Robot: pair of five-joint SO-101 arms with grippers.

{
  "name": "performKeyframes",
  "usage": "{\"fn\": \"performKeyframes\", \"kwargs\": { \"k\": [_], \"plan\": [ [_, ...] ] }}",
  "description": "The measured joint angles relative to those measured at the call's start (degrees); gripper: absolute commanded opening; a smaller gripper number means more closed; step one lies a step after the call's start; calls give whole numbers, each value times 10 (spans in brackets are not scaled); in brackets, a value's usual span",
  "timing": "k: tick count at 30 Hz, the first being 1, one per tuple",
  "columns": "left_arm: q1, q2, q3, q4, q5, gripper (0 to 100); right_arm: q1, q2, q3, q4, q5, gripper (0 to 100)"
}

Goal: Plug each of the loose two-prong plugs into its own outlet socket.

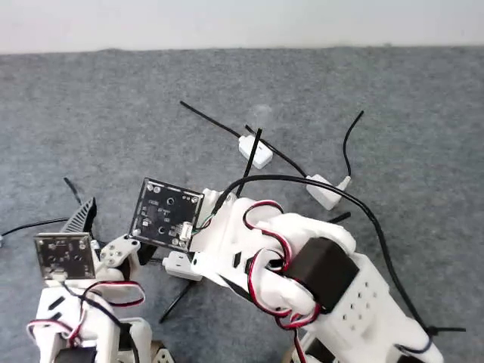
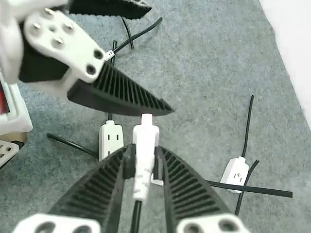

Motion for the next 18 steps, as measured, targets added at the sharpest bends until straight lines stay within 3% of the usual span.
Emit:
{"fn": "performKeyframes", "kwargs": {
  "k": [13,18],
  "plan": [
    [4,0,18,0,-1,412,0,-1,0,0,0,9],
    [-43,0,18,0,-1,412,0,-2,32,0,0,9]
  ]
}}
